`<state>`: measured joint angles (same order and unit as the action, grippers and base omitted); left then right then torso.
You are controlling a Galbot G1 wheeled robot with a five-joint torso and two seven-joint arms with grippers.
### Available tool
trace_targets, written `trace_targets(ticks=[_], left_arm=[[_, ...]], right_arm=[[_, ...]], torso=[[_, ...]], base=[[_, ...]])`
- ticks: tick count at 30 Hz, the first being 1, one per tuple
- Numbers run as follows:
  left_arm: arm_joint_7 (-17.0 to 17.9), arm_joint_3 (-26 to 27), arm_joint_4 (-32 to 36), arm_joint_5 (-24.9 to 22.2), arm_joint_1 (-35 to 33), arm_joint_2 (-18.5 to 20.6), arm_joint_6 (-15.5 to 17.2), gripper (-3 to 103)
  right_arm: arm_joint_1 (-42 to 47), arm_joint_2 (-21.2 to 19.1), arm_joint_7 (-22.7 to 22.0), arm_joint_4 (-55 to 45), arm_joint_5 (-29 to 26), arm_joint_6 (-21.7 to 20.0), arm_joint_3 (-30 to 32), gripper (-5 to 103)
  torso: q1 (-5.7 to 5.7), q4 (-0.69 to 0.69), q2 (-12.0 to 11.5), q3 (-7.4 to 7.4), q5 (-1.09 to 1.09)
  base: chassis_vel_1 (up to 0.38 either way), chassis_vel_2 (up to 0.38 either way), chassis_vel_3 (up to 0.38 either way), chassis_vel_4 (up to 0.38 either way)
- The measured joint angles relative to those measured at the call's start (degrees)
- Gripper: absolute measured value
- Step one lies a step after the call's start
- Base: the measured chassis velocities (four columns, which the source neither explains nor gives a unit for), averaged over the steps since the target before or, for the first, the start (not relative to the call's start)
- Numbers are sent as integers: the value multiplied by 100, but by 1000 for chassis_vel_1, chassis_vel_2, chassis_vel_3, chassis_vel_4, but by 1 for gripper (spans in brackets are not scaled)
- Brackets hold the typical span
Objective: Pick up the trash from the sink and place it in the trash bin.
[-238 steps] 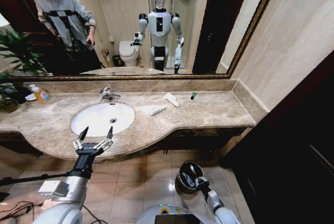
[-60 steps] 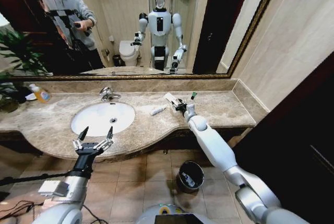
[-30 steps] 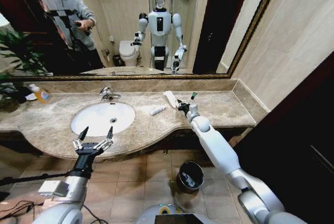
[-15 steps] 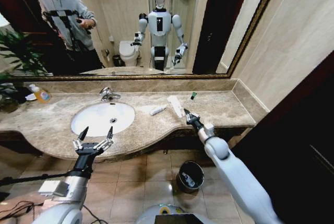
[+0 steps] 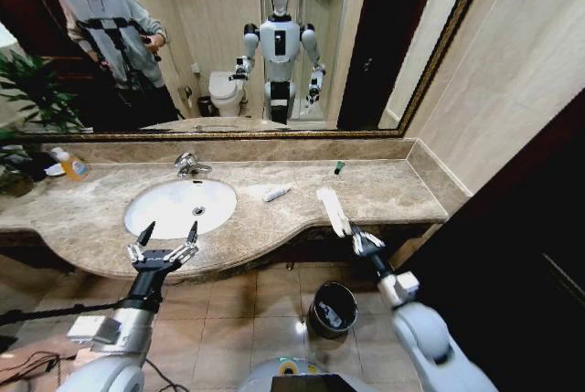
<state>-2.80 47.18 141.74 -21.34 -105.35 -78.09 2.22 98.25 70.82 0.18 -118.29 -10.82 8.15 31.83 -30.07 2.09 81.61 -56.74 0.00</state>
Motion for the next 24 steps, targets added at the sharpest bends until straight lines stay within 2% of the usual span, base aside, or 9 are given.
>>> trace_targets(ticks=[4, 8, 13, 17, 20, 24], left_arm=[[0, 0, 0, 0, 0, 0, 0, 100], [0, 0, 0, 0, 0, 0, 0, 100], [0, 0, 0, 0, 0, 0, 0, 100], [0, 0, 0, 0, 0, 0, 0, 100], [0, 0, 0, 0, 0, 0, 0, 100], [0, 0, -1, 0, 0, 0, 0, 100]], right_arm=[[384, 269, -32, 283, -138, 219, 24, 0], [472, 540, -28, 999, 71, 569, -7, 0], [420, 602, -6, 1579, 130, 617, -85, 0], [176, 605, 21, 2331, 284, 641, -212, 0], [-257, 614, 11, 3307, 566, 727, -357, 0], [-592, 559, 1, 3980, 670, 724, -574, 0]], torso=[[0, 1, 0, 0, 1], [-1, 1, 0, 0, 0], [-1, 1, 0, 0, 1], [-1, 1, 0, -1, 0], [-1, 1, 0, -1, -1], [-1, 1, -1, -1, 1]], base=[[0, 0, 0, 0], [0, 0, 0, 0], [0, 0, 0, 0], [0, 0, 0, 0], [0, 0, 0, 0], [0, 0, 0, 0]])
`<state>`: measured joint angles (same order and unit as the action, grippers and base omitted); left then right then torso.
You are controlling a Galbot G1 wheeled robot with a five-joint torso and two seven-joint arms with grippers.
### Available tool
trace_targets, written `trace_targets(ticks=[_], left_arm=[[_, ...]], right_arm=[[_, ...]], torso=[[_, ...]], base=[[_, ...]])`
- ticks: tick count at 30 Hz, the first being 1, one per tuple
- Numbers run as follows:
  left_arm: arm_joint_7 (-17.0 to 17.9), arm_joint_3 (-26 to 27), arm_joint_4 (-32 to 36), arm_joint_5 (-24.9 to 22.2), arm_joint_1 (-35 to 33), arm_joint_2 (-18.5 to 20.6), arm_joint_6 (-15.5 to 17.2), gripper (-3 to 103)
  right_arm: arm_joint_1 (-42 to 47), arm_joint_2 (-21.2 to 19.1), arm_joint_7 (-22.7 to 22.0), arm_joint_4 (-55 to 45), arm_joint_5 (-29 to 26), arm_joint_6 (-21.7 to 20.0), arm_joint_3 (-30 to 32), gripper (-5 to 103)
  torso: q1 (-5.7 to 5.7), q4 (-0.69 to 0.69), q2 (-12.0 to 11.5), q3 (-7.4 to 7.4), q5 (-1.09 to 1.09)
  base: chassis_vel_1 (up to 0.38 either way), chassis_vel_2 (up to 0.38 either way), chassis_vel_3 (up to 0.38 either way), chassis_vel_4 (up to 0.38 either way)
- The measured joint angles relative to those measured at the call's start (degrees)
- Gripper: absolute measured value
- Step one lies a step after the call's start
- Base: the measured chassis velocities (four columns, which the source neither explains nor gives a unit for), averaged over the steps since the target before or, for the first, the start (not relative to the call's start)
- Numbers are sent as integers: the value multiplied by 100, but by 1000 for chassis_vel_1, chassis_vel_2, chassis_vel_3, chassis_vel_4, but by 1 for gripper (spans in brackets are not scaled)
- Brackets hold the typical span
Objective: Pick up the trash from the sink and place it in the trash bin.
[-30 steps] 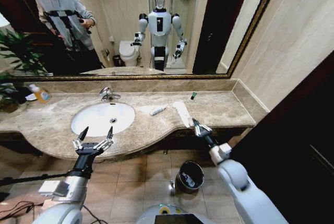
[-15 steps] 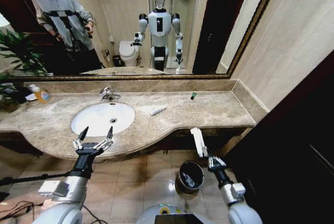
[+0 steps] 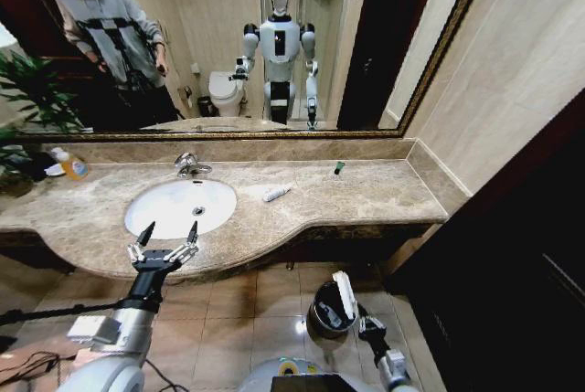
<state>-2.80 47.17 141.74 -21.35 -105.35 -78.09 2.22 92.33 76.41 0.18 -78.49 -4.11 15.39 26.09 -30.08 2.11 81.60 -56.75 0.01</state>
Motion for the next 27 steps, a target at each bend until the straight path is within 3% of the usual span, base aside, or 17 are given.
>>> trace_targets(ticks=[11, 20, 27], left_arm=[[0, 1, 1, 0, 0, 0, 0, 100], [0, 1, 0, 0, 0, 0, 0, 100], [0, 0, 0, 0, 0, 0, 0, 100]], right_arm=[[-918, 21, 29, 1389, 573, -81, -488, 0], [-1632, 101, 11, 2514, 1249, 94, -627, 0], [-2492, 359, 55, 3543, 1555, 105, -664, 0]], torso=[[0, 0, 0, 0, -1], [0, 0, -1, 0, -1], [0, 0, -1, 0, 0]], base=[[0, 0, 0, 0], [0, 0, 0, 0], [0, 0, 0, 0]])
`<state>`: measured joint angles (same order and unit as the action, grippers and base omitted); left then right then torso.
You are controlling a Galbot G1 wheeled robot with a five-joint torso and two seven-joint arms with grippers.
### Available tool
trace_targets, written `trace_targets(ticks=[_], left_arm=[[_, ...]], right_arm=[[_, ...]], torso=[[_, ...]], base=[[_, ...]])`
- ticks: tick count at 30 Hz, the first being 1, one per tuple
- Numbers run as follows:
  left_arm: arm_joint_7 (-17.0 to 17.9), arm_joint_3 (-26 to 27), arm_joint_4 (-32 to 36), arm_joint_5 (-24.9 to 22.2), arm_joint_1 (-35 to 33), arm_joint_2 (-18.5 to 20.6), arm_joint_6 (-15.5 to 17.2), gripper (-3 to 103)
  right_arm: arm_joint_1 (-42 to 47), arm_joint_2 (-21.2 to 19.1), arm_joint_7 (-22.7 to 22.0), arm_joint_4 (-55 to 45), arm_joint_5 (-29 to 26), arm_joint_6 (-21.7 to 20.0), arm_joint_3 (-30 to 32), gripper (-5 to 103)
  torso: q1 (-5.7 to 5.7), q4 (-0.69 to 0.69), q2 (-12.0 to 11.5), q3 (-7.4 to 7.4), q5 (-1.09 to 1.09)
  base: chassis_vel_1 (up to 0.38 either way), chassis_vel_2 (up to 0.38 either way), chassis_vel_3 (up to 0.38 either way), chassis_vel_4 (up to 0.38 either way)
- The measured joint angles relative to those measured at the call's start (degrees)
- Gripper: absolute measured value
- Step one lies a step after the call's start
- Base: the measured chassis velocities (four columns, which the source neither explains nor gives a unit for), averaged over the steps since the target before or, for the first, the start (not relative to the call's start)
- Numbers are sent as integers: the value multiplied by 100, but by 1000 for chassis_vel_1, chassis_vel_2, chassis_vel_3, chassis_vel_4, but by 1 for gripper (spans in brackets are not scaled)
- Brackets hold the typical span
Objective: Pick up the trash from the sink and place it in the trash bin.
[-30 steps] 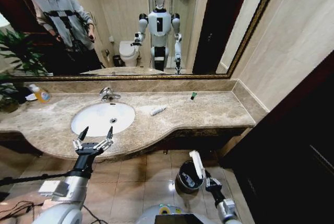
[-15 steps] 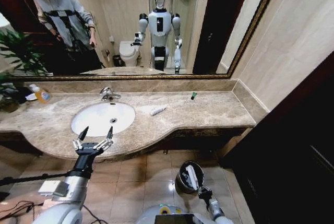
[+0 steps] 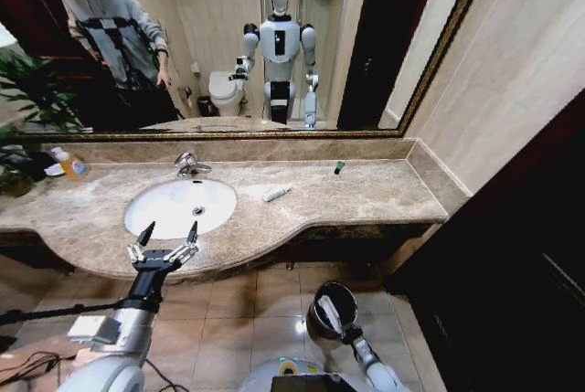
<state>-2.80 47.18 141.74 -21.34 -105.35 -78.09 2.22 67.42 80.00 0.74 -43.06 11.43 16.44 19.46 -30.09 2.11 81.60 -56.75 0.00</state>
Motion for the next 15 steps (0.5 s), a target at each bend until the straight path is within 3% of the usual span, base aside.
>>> trace_targets(ticks=[5, 8, 15], left_arm=[[0, 0, 0, 0, 0, 0, 0, 100], [0, 0, 0, 0, 0, 0, 0, 100], [0, 0, 0, 0, 0, 0, 0, 100]], right_arm=[[-543, 134, 67, 739, 170, -117, 2, 0], [-782, 160, 213, 1036, 242, -401, 1, 0], [-1012, 130, 537, 1304, 566, -733, -12, 0]], torso=[[0, 0, 0, 0, 1], [0, 0, 0, 0, 0], [0, 0, 0, 0, 0]], base=[[0, 0, 0, 0], [0, 0, 0, 0], [0, 0, 0, 0]])
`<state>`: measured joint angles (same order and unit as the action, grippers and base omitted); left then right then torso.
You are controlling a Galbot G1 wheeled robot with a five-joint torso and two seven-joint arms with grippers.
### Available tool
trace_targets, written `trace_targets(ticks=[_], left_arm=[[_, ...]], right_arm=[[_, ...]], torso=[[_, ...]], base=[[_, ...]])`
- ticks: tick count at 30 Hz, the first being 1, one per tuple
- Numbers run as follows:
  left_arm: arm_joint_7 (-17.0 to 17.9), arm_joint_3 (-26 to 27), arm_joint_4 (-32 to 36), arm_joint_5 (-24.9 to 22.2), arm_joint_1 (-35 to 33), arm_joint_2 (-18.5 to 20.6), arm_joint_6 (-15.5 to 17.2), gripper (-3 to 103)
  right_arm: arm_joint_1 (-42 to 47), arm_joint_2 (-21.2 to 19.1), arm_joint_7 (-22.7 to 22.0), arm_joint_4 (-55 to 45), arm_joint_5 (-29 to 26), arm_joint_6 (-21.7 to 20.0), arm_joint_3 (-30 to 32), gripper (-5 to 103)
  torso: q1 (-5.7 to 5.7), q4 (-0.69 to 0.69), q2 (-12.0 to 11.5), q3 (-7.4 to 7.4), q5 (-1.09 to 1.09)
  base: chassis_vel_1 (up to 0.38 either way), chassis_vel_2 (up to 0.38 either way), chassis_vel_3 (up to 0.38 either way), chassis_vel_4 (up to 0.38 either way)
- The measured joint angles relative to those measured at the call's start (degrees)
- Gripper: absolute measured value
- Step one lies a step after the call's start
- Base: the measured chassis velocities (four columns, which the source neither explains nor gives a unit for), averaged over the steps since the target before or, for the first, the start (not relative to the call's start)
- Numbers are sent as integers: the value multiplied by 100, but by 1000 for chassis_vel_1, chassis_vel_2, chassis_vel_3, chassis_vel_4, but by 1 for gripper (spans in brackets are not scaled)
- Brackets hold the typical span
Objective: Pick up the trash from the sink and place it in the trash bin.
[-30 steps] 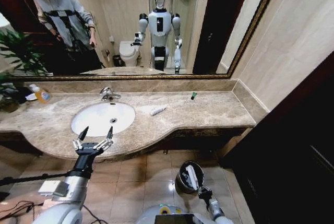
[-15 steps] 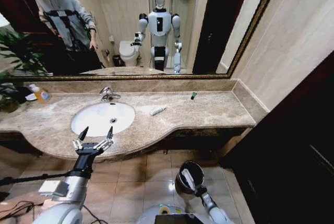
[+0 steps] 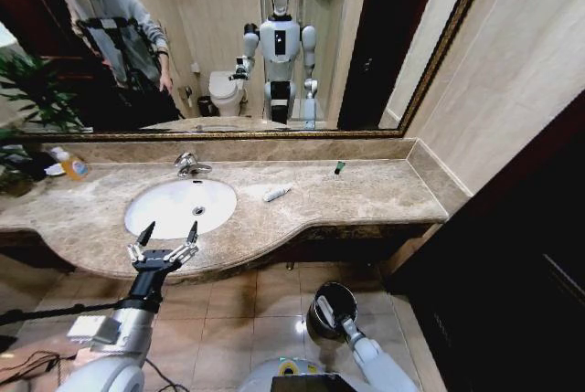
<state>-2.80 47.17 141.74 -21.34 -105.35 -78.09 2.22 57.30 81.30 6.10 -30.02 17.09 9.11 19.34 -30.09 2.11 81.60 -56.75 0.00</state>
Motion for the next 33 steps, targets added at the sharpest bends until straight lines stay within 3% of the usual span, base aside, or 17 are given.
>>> trace_targets(ticks=[8, 11, 13, 16, 20, 23, 25, 26, 28, 33], left_arm=[[0, 0, 0, 0, 0, 0, 0, 100], [0, 0, 0, 0, 0, 0, 0, 100], [0, 0, 0, 0, 0, 0, 0, 100], [0, 0, 0, 0, 0, 0, 0, 100], [0, 0, 0, 0, 0, 0, 0, 100], [0, 0, 0, 0, 0, 0, 0, 100], [0, 0, 0, 0, 0, 0, 0, 100], [0, 0, 0, 0, 0, 0, 0, 100], [0, 0, 0, 0, 0, 0, 0, 100], [0, 0, 0, 0, 0, 0, 0, 100]], right_arm=[[-164, 10, 4, 113, 292, -97, -1, -3], [-187, -39, 17, 61, 468, -119, -3, 13], [-193, -44, 16, 68, 481, -114, -3, 13], [-203, -102, 28, 63, 520, -69, -2, 29], [-188, -126, 30, 20, 520, -48, 4, 39], [-149, -154, 4, -30, 503, -9, 17, 56], [-139, -162, -7, -39, 494, -3, 20, 56], [-123, -175, -27, -48, 474, 11, 26, 67], [-108, -184, -45, -61, 448, 21, 29, 67], [-17, -214, -84, -208, 275, 67, 37, 89]], torso=[[0, 0, 0, 0, 0], [0, 0, 0, 0, 1], [0, 0, 0, 0, 1], [0, 0, 0, 0, 0], [0, 0, 0, 0, -1], [0, 0, 0, 0, 0], [0, 0, 0, 0, -1], [0, 0, 0, 0, -1], [0, 0, 0, 0, 0], [0, 0, 0, 0, -1]], base=[[0, 0, 0, 0], [0, 0, 0, 0], [0, 0, 0, 0], [0, 0, 0, 0], [0, 0, 0, 0], [0, 0, 0, 0], [0, 0, 0, 0], [0, 0, 0, 0], [0, 0, 0, 0], [0, 0, 0, 0]])
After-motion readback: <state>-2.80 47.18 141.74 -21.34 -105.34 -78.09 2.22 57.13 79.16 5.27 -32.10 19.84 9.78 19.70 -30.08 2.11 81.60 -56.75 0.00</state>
